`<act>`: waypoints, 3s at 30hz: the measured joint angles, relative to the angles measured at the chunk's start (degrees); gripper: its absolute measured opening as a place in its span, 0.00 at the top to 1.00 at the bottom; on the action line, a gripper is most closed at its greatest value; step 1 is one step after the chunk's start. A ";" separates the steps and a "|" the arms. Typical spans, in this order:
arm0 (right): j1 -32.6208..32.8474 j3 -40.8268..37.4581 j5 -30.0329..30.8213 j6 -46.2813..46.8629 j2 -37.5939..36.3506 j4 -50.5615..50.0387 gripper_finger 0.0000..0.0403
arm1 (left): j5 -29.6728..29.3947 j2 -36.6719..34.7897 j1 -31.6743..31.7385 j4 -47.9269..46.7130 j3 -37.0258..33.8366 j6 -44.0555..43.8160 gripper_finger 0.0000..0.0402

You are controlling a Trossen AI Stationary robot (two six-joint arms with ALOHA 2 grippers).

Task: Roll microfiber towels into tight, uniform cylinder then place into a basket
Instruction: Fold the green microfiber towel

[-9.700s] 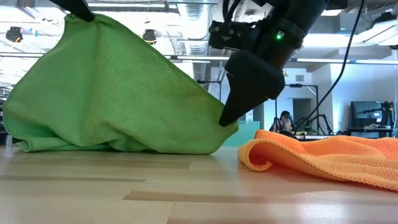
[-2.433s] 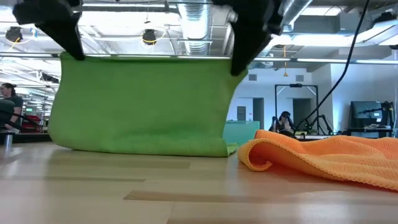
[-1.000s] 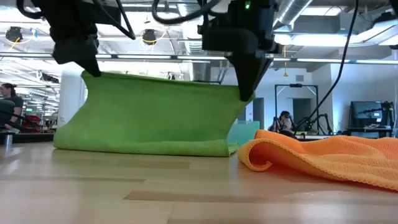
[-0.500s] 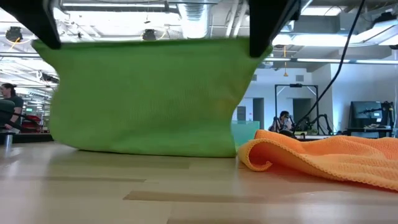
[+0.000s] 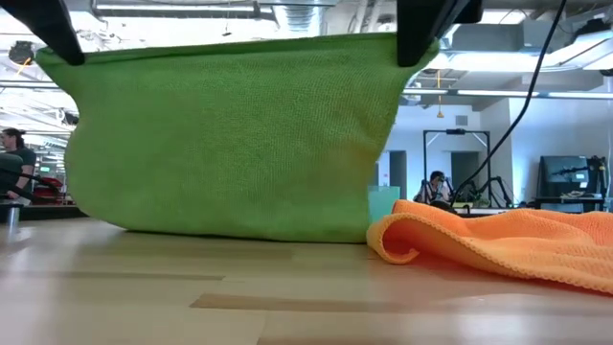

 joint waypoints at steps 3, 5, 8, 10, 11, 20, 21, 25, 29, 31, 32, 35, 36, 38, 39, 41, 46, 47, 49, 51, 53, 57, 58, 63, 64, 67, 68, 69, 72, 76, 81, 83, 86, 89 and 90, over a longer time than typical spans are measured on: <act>0.00 0.04 -3.03 -1.79 0.00 0.54 0.97 | -0.31 0.00 0.00 0.19 0.00 -0.04 1.00; 0.02 0.04 -4.16 -2.34 0.00 0.87 0.97 | -1.19 0.00 -0.02 0.23 0.00 -0.03 1.00; 0.01 0.04 -4.42 -4.75 -0.01 0.99 0.97 | -2.97 0.00 -0.02 0.59 -0.02 0.89 1.00; -0.51 0.02 -3.40 -4.89 0.00 0.53 0.97 | -3.39 0.00 -0.02 0.59 -0.09 1.05 1.00; -0.94 -0.03 -2.70 -5.09 0.00 0.17 0.97 | -3.37 0.00 -0.02 0.32 -0.11 1.07 1.00; -4.18 -1.74 10.20 -7.49 0.00 -3.08 0.97 | -6.89 0.00 2.30 -0.46 -7.15 -0.51 1.00; -4.49 -2.02 11.34 -7.50 0.00 -3.66 0.97 | -8.04 0.00 2.71 -0.44 -7.75 -0.66 1.00; -6.07 -2.52 15.64 -7.50 0.00 -6.10 0.97 | -11.56 0.00 5.33 -0.38 -9.24 -1.03 1.00; -8.19 -4.95 18.01 -7.80 0.02 -6.63 0.97 | -13.50 -0.02 8.67 1.82 -10.83 0.38 1.00; -9.19 -6.57 18.51 -7.93 0.04 -6.14 0.97 | -13.63 -0.02 10.29 3.31 -11.75 1.68 1.00; -9.61 -7.45 18.82 -7.95 0.04 -5.61 0.97 | -13.72 -0.02 11.07 4.35 -12.33 2.77 1.00; -10.44 -11.11 18.77 -10.65 0.07 -1.60 0.97 | -13.57 -0.02 12.91 8.69 -14.28 6.86 1.00; -10.76 -12.14 18.82 -11.31 0.11 -0.40 0.97 | -13.48 -0.02 13.55 10.00 -14.83 7.79 1.00; -11.31 -13.50 19.77 -11.87 0.11 0.53 0.97 | -13.40 -0.02 14.80 12.12 -15.89 9.51 1.00; -11.80 -13.99 20.30 -11.95 0.11 0.62 0.97 | -13.42 -0.02 15.52 12.89 -16.31 10.18 1.00; -12.83 -14.93 21.79 -12.57 0.11 0.68 0.97 | -13.60 -0.02 16.83 14.26 -17.21 11.38 1.00; -14.73 -17.48 23.91 -19.03 0.09 7.24 0.97 | -13.34 -0.02 19.89 15.87 -19.39 13.98 1.00; -15.06 -17.85 23.88 -20.20 0.09 8.51 0.97 | -13.31 -0.02 20.42 15.85 -19.48 14.03 1.00; -15.89 -18.45 23.88 -21.40 0.10 9.40 0.97 | -13.33 -0.02 21.50 16.04 -19.52 14.38 1.00; -16.90 -19.25 23.74 -21.48 0.09 9.42 0.97 | -13.42 -0.02 22.54 17.13 -19.52 16.09 1.00; -17.65 -20.00 23.02 -21.47 0.10 9.51 0.97 | -13.40 -0.02 23.43 19.19 -19.52 18.15 1.00; -18.11 -20.33 22.16 -21.46 0.09 9.13 0.97 | -13.39 -0.02 25.47 23.02 -19.52 22.78 1.00; -18.15 -20.33 21.55 -21.46 0.09 8.93 0.97 | -13.41 -0.02 26.11 23.43 -19.52 23.55 1.00; -18.75 -20.31 21.50 -22.22 0.09 8.89 0.97 | -13.41 -0.02 28.95 23.71 -19.50 24.61 1.00; -19.11 -20.31 21.52 -22.48 0.10 9.01 0.97 | -13.16 -0.02 29.35 23.71 -19.50 24.94 1.00; -20.30 -20.29 21.52 -22.50 0.10 9.11 0.97 | -11.96 -0.02 30.33 23.86 -19.45 25.51 1.00; -20.69 -20.29 21.52 -22.51 0.10 9.22 0.97 | -11.87 -0.02 30.52 23.83 -19.45 25.52 1.00; -21.08 -20.29 21.52 -22.51 0.09 9.46 0.97 | -11.87 -0.02 30.64 23.71 -19.45 25.53 1.00; -22.05 -20.29 21.48 -22.49 0.09 10.35 0.97 | -11.82 -0.02 31.20 23.54 -19.45 26.96 0.99; -22.49 -20.29 20.59 -22.28 0.10 10.60 0.97 | -11.24 -0.02 31.86 23.78 -19.45 27.41 0.97; -22.21 -20.29 19.77 -21.13 0.09 10.57 0.97 | -10.40 -0.02 32.00 23.71 -19.45 27.95 0.90; -22.21 -20.29 19.75 -21.05 0.11 10.59 0.97 | -10.40 -0.02 31.98 23.70 -19.45 28.09 0.87; -22.76 -20.29 19.77 -21.05 0.11 11.03 0.97 | -10.46 -0.02 32.00 23.55 -19.45 28.09 0.81; -23.71 -20.29 19.77 -21.07 0.11 12.28 0.97 | -9.85 -0.02 32.00 22.39 -19.45 28.04 0.77; -23.99 -20.29 19.79 -21.07 0.11 12.49 0.97 | -9.54 -0.02 32.00 21.88 -19.45 27.97 0.76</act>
